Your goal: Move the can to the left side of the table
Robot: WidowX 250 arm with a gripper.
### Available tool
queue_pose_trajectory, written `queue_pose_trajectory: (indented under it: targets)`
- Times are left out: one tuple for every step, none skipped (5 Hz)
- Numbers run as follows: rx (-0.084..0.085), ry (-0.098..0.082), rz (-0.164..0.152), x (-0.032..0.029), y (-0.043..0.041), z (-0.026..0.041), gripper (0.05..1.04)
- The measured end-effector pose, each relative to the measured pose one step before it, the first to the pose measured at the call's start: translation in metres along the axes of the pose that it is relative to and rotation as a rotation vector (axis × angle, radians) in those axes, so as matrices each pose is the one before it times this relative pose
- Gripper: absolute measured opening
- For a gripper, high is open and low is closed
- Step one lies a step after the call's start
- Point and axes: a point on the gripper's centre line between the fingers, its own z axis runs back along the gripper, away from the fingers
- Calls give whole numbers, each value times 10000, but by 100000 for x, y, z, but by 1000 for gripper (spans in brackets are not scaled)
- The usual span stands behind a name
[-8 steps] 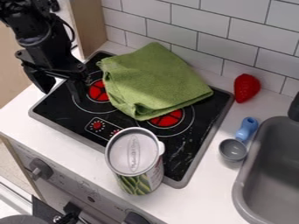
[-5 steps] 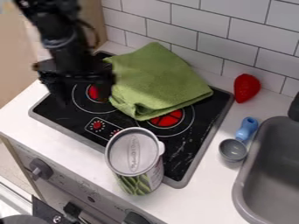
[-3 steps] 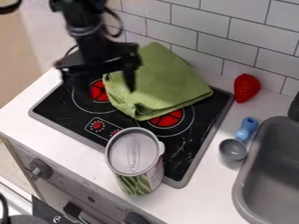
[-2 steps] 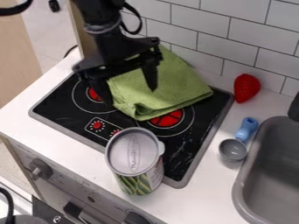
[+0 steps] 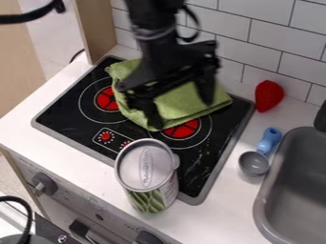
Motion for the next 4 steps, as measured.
queue_pose_trajectory:
  targets:
    - [217,157,1023,-1999,-945,0,998]
    - [120,225,703,-2376,105,-691,998]
    - [193,142,1152,-1884,1155,-2012,998]
    - [-108,-301,849,-872,883,-1512,998]
